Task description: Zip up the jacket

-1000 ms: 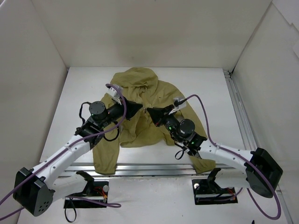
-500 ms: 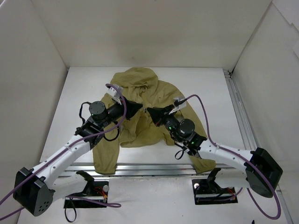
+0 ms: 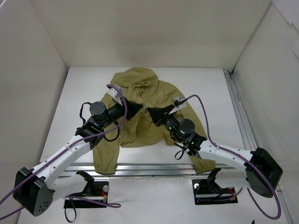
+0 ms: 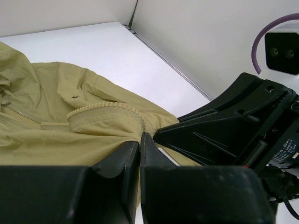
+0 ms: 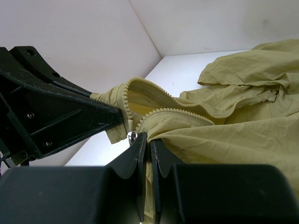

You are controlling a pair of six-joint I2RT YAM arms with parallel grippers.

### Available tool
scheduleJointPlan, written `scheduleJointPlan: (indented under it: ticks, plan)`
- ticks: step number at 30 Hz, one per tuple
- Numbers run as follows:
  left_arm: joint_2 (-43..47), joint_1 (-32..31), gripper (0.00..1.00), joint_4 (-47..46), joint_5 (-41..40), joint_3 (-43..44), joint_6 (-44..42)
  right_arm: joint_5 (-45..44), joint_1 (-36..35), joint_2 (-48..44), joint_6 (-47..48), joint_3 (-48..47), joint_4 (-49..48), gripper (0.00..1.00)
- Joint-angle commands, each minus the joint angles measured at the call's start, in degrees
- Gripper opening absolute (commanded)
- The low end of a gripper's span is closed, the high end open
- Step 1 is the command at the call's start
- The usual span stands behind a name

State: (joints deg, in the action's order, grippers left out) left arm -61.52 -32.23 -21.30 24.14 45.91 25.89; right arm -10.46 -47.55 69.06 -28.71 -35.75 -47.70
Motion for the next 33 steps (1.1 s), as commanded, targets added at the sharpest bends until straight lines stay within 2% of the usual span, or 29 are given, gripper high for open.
scheduleJointPlan:
  ticks: [1, 33]
  plan:
    - [1.0, -0.6, 0.0, -5.2, 0.4, 0.6, -1.3, -1.1, -0.4, -1.1, -0.5, -3.4, -5.9, 0.0]
    - [1.0, -1.1, 0.0, -5.3, 1.3, -0.4, -1.5, -1.2, -0.3, -1.3, -2.1, -4.0, -5.9, 0.0]
